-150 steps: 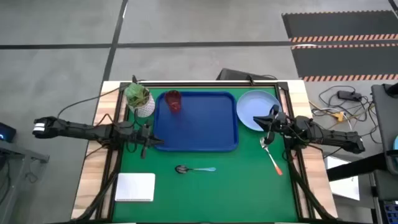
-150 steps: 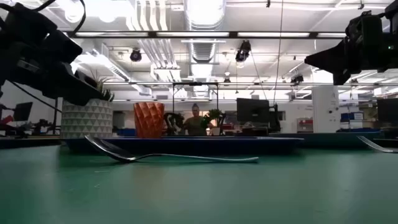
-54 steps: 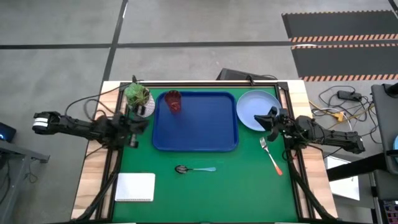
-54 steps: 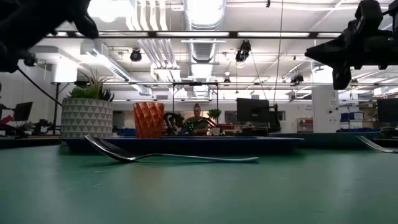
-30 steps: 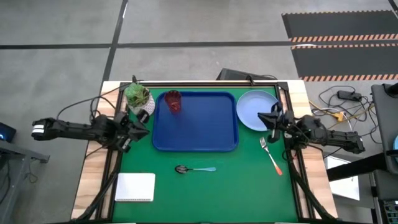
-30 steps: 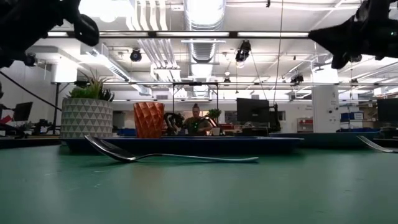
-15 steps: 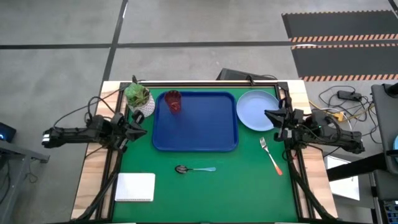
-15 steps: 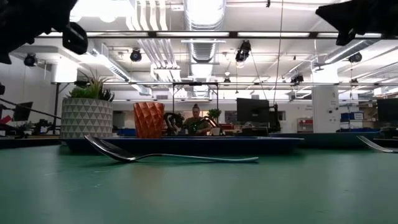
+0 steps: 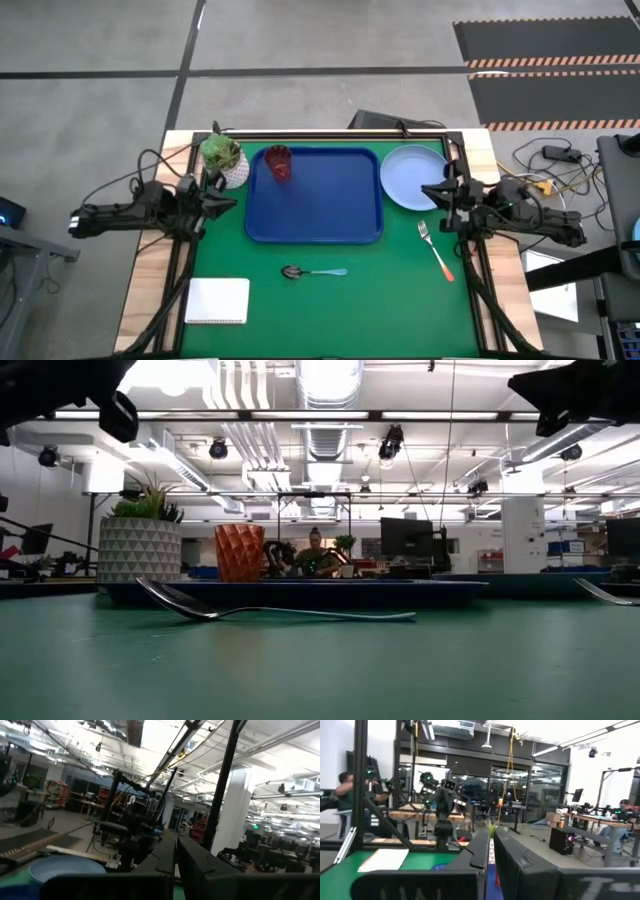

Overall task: Pick and place plate/cup/fork/spoon on tray
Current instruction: Adjust the red cup on the blue tray

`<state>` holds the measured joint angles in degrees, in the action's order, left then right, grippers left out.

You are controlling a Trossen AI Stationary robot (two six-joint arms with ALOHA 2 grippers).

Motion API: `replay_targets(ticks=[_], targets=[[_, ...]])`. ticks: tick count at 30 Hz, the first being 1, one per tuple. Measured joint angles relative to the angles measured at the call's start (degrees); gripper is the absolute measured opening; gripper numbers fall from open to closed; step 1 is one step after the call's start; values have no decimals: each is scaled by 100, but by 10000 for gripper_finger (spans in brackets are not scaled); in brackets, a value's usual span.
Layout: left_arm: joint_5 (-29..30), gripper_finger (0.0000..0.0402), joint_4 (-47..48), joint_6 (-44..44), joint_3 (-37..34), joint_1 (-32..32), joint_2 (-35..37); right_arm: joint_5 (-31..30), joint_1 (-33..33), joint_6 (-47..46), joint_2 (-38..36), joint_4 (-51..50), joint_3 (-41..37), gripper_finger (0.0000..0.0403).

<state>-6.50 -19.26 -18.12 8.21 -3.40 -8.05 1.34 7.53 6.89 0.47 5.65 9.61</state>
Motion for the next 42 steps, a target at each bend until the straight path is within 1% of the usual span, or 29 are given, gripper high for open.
replay_targets(ticks=[4, 6, 13, 17, 20, 22, 25, 28, 31, 34, 39, 42], targets=[[0, 0, -71, 49, -41, 0, -35, 207, 0, 49, 0, 18, -14, 18], [0, 0, -254, 49, -84, 0, -75, 269, 0, 45, -2, 20, -14, 18], [-2, 0, -1492, 52, -193, 0, -387, 352, -2, 71, -4, 15, -14, 18], [-4, 0, -1632, 33, -192, 0, -522, 415, -2, 68, -4, 15, -14, 18], [2, 0, -1642, -138, -193, 2, -655, 481, -2, 68, -5, 15, -14, 18], [138, 0, -1620, -149, -191, 2, -804, 481, -1, 72, -7, 13, -14, 18], [631, 0, -1647, -179, -167, 2, -1085, 481, 0, 78, -7, -23, -14, 18], [1156, 0, -1629, -259, -167, 2, -1423, 477, 0, 79, -7, -103, -14, 18], [1340, 0, -1616, -394, -116, 2, -1799, 473, 0, 69, -7, -116, -14, 18], [1551, 0, -1630, -555, 92, 2, -2294, 470, 0, 68, -7, -118, -14, 18], [1637, 0, -1613, -559, 755, 2, -3428, 466, 0, 66, -7, -118, -14, 18], [1673, 0, -1072, -555, 1368, -1, -4197, 460, 0, 66, -7, -118, -12, 18]])
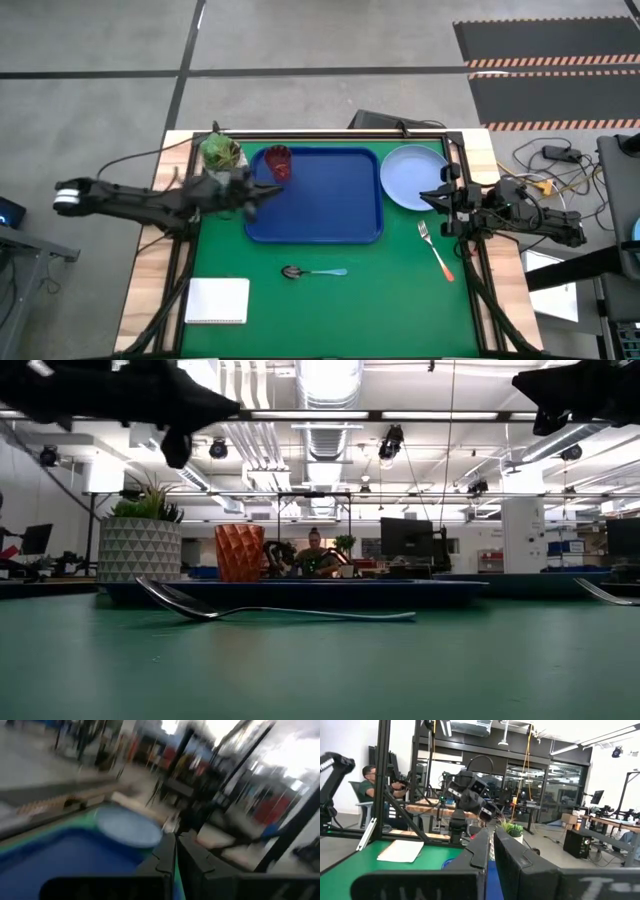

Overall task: Pick and place plate/cup/fork/spoon on tray
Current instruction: Adjust the red cup on the blue tray

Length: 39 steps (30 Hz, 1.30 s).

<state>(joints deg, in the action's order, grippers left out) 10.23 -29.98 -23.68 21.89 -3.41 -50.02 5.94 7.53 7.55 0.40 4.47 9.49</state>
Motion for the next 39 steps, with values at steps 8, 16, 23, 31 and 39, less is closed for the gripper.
replay_targets(ticks=[8, 16, 23, 31, 39], targets=[[939, 0, 4270, 8, 2483, -260, -1596, -124, 0, -3, 0, -181, 5, 18], [1022, 0, 6477, -16, 3974, -822, -2743, -315, 0, -27, 0, -286, 5, 18], [858, 0, 7133, -284, 4148, -1155, -3116, -314, 0, -82, 0, -402, 5, 18], [838, 1, 7252, 279, 4313, -1332, -3055, -314, 0, -97, 4, -443, 5, 18], [841, 70, 7196, 584, 4166, -1702, -3052, -311, 0, -108, 4, -444, 5, 18]])
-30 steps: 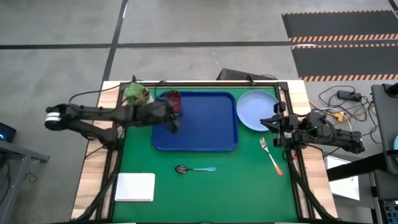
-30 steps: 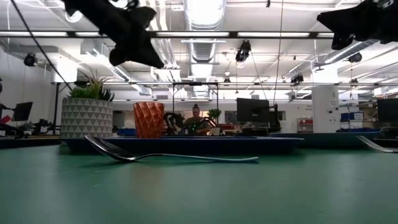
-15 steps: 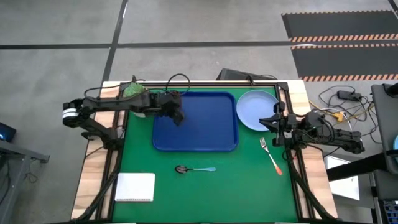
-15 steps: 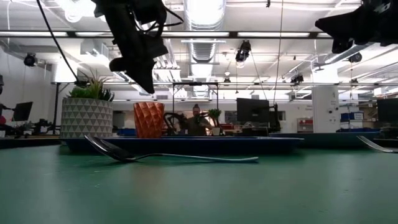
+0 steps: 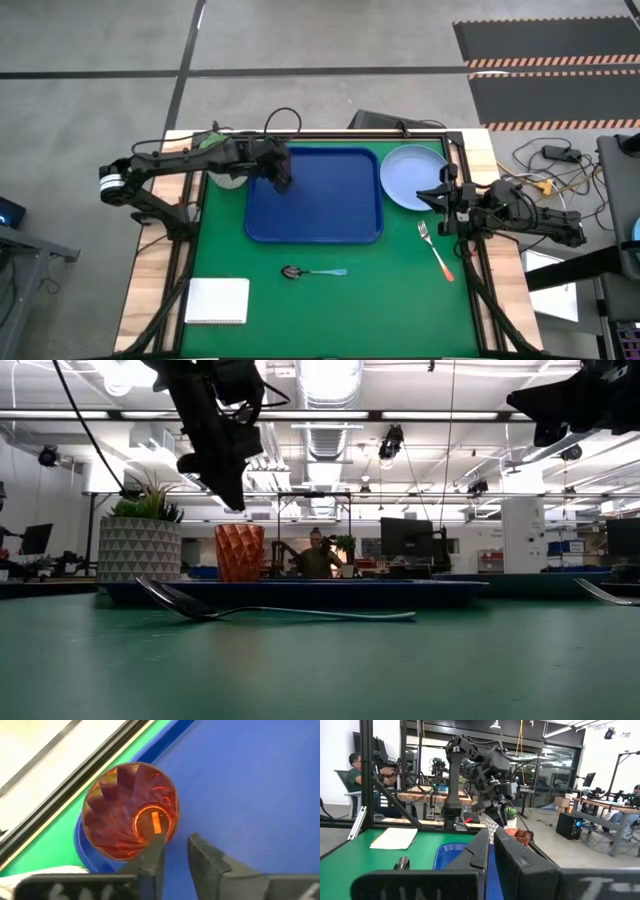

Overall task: Pick and place plate/cup/fork/spoon on tray
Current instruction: Adjust the red cup on the blue tray

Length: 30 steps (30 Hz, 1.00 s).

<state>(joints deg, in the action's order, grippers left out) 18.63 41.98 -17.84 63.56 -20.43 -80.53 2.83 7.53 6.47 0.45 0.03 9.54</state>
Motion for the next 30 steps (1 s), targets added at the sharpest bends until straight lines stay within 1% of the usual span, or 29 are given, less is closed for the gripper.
replay_targets(ticks=[3, 6, 11, 18, 22, 28, 30], targets=[[-2, 100, -227, 95, -121, -64, -2, 2, 0, -1, 0, -14, 0, 18], [2, 114, -396, 295, -224, -74, -28, 2, 0, -1, 0, -20, 0, 18], [1, 116, -654, 507, -228, -73, -196, 6, 0, -1, 4, -24, 0, 18], [76, 114, -700, 683, -230, -100, -550, 11, 2, 1, 33, -46, 0, 18], [123, 88, -694, 783, -230, -106, -626, 3, 0, 15, 37, -66, 0, 18], [122, 21, -686, 825, -232, -111, -594, 2, 0, 55, 39, -66, 0, 18], [115, 6, -669, 820, -232, -123, -561, 0, 2, 56, 38, -68, 0, 18]])
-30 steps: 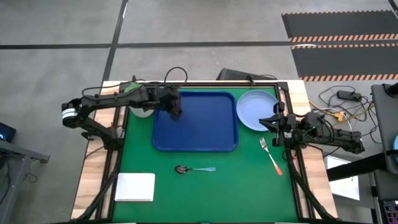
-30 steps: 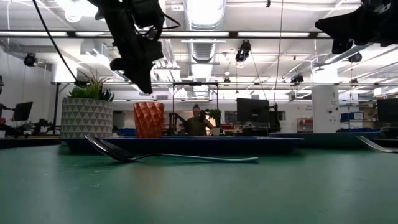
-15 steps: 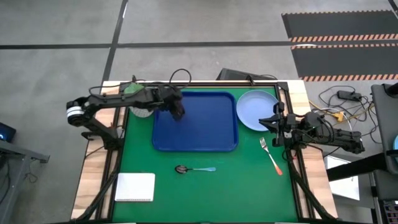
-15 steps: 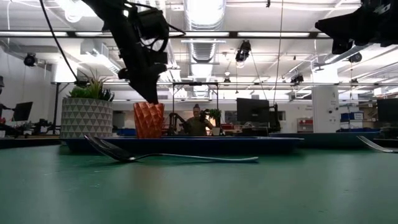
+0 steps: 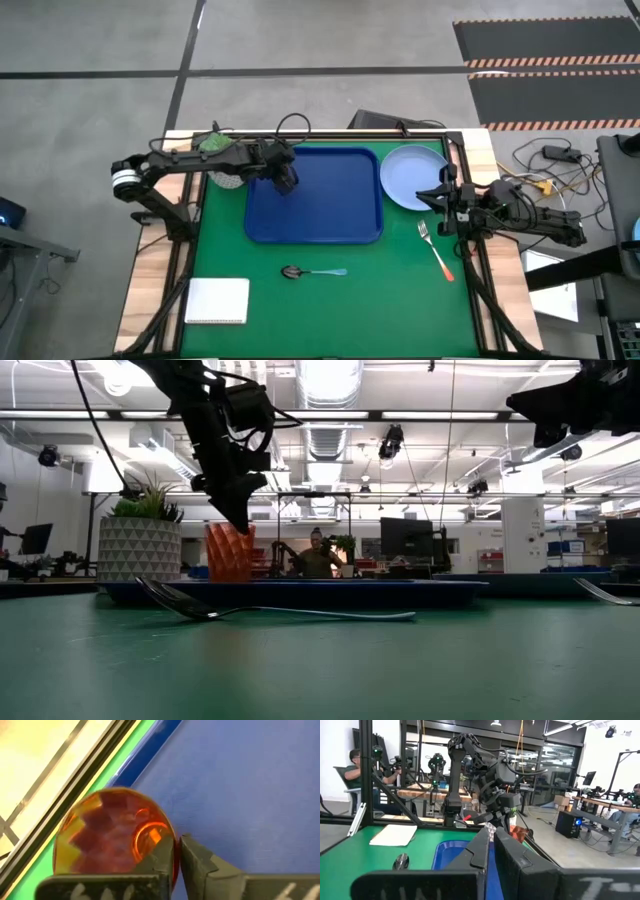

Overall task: Pick and place plate/cup/fork/spoon on tray
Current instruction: Adjust the red cup on the blue tray

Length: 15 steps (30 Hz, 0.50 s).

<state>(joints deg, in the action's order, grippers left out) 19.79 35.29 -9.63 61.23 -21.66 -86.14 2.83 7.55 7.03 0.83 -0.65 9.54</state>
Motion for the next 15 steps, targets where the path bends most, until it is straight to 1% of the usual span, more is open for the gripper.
replay_targets(ticks=[3, 7, 15], targets=[[68, 6, 7, 7, 0, -3, 8, 0, -1, 0, 1, -2, 0, 18], [443, 2, 53, 12, -2, -33, 7, 0, 1, 0, 1, -2, 0, 18], [451, 2, 177, -52, -35, -278, 4, 0, -2, -14, 1, -6, 0, 18]])
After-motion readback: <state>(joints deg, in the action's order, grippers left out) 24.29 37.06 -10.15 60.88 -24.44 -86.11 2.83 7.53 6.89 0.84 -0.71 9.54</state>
